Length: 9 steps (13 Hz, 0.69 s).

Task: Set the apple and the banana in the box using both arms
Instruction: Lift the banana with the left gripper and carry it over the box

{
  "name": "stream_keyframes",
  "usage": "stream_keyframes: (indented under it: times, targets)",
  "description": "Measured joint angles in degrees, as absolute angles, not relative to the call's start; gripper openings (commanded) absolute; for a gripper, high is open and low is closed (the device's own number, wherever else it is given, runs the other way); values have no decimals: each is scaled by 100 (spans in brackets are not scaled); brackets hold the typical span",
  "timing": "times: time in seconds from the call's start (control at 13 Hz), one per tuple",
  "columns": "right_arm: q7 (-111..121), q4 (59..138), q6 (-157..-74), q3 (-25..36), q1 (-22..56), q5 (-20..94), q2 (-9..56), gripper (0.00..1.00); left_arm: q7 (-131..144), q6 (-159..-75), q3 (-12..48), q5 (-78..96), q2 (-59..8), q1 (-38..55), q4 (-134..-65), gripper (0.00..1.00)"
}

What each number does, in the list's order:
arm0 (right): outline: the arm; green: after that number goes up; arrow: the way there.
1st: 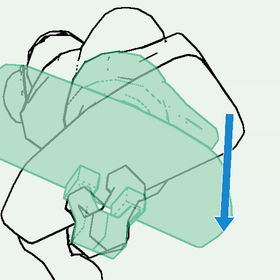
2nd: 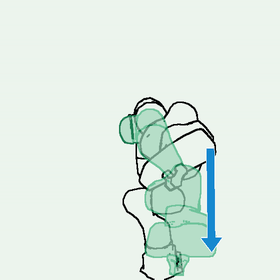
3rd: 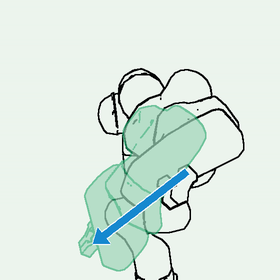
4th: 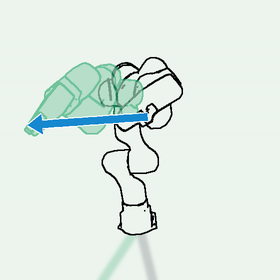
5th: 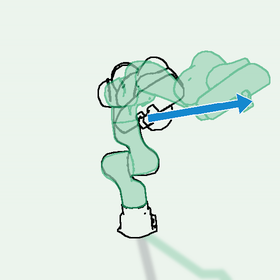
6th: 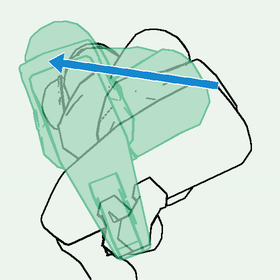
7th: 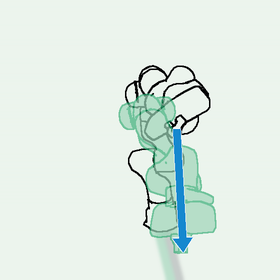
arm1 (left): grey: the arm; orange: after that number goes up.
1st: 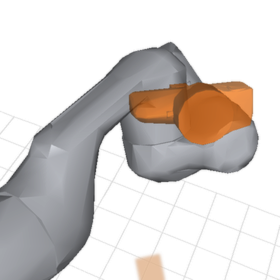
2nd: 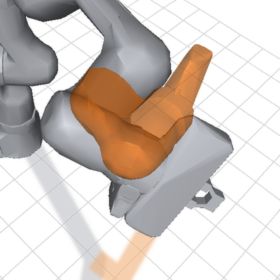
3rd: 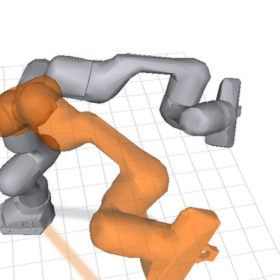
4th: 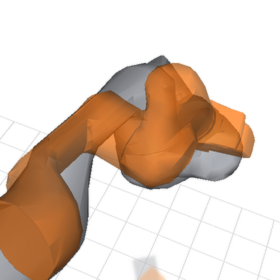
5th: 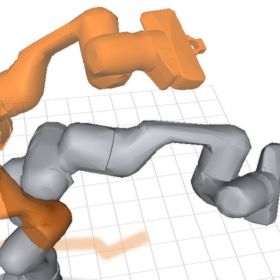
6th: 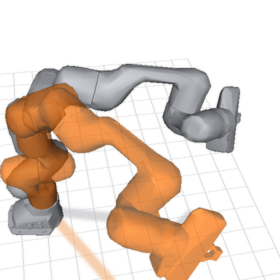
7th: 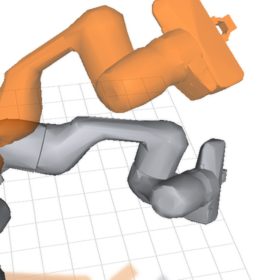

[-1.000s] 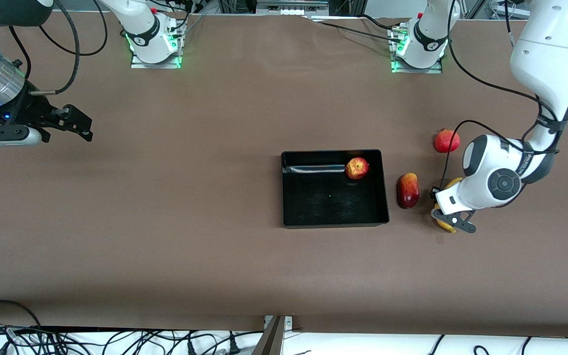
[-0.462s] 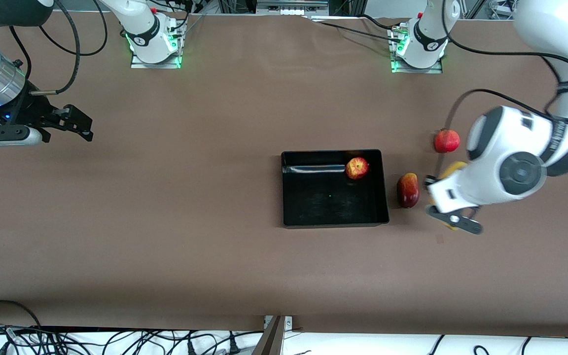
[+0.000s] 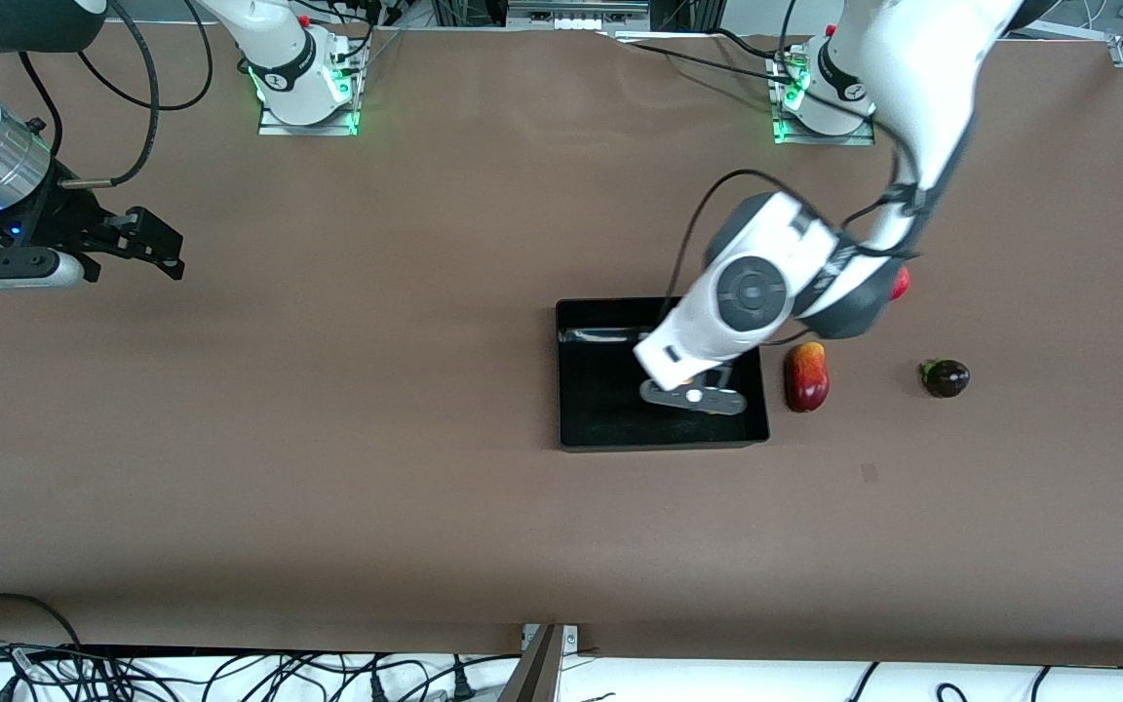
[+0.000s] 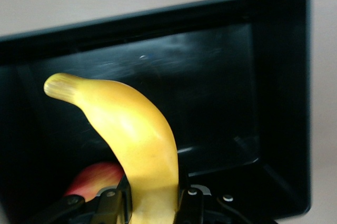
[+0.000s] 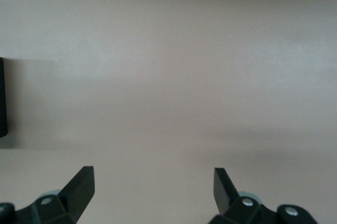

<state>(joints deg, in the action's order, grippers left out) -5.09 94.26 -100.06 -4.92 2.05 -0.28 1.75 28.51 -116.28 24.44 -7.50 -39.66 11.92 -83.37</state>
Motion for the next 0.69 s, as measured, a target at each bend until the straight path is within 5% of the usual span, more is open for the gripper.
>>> stream_keyframes:
  times: [0.23, 0.31, 0.38, 0.69]
  targets:
    - [-509, 9424, -10006, -492, 205, -28, 177, 100, 3059, -12406, 2207, -750, -4477, 1595, -8335, 0]
    - [-509, 9422, -10006, -492, 205, -28, 178, 100, 3128, -12576, 2152, -750, -4626, 1694, -8335, 75]
    - [-509, 9422, -10006, -492, 205, -28, 178, 100, 3211, -12688, 2055, -750, -4749, 1808, -8334, 100]
    - [-509, 9422, -10005, -493, 205, -28, 179, 100, 3322, -12578, 1885, -750, -4663, 1733, -8097, 100]
